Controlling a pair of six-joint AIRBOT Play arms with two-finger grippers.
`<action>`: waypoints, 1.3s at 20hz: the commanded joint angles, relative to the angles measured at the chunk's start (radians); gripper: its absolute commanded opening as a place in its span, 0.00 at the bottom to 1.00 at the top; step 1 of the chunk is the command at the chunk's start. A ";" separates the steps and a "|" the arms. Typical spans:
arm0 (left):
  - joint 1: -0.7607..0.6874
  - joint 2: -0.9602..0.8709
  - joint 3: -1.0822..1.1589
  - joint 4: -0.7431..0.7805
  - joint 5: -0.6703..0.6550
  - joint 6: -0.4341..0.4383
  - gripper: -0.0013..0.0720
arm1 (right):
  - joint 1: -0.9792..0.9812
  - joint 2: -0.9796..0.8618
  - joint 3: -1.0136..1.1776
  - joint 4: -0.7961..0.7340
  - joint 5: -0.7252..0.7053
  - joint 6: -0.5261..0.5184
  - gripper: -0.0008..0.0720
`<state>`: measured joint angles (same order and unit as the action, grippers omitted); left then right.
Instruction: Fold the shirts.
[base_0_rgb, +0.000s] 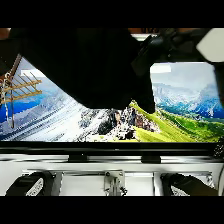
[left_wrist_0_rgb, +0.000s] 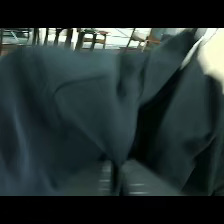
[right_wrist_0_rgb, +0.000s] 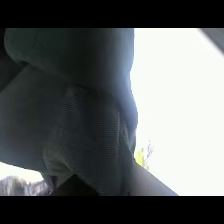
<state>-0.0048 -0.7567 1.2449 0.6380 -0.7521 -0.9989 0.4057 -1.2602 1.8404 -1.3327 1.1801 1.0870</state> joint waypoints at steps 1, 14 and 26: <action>-0.032 -0.013 0.005 -0.036 -0.008 0.000 0.70 | 0.001 0.069 0.010 -0.034 -0.052 0.132 0.11; -0.429 -0.112 0.021 -0.024 0.342 0.372 0.85 | 0.002 0.069 0.008 0.027 0.223 0.306 0.11; -0.604 -0.369 0.128 -0.025 0.864 0.598 0.85 | 0.180 0.047 0.008 -0.076 0.140 0.235 0.11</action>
<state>-0.5972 -1.0908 1.3544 0.6109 -0.0135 -0.4316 0.5690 -1.2118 1.8488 -1.3918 1.3342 1.3239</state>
